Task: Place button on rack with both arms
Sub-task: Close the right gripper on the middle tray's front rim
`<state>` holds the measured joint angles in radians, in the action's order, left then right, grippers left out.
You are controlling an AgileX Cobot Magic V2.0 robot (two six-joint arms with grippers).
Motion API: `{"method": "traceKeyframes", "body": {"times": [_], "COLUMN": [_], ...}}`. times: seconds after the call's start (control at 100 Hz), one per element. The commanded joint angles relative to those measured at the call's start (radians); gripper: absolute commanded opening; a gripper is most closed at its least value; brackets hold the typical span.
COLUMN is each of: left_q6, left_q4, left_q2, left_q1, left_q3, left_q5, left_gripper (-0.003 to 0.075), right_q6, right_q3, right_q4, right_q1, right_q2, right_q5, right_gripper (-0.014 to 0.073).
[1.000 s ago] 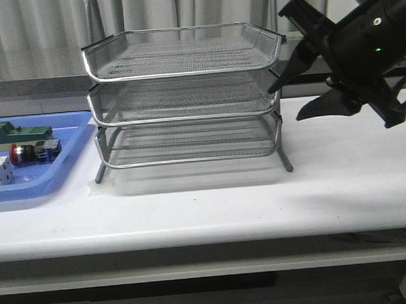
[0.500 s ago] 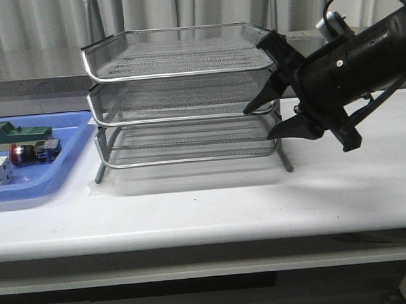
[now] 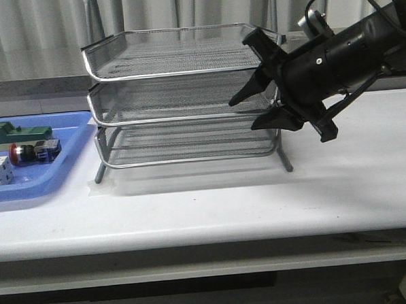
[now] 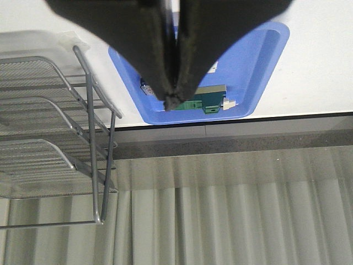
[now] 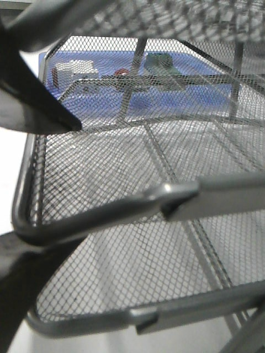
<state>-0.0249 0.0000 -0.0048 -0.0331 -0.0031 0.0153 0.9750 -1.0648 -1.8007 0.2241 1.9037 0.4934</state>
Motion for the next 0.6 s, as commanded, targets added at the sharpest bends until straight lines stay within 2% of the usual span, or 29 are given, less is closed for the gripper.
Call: {"method": "traceKeyframes", "body": {"times": [0.0, 0.15, 0.41, 0.59], "left_q6": [0.010, 0.010, 0.010, 0.010], "left_q4": [-0.006, -0.006, -0.006, -0.006], "left_q2": [-0.032, -0.032, -0.032, -0.032], "left_q1": [-0.007, -0.007, -0.007, -0.007], "left_q3": [0.055, 0.055, 0.055, 0.055], "left_q5": [-0.075, -0.075, -0.075, -0.075], "left_gripper": [-0.0021, -0.0021, -0.0021, -0.0021], "right_q6": [0.012, 0.012, 0.012, 0.012], "right_q3": [-0.041, -0.043, -0.043, -0.041], "right_q4": [-0.136, -0.136, -0.136, -0.134], "right_q1": [-0.003, -0.003, -0.003, -0.003], "right_q2": [-0.039, -0.027, -0.027, -0.027], "right_q5": [0.047, 0.048, 0.049, 0.070], "right_gripper": [0.0389, 0.0356, 0.0146, 0.0116]}}
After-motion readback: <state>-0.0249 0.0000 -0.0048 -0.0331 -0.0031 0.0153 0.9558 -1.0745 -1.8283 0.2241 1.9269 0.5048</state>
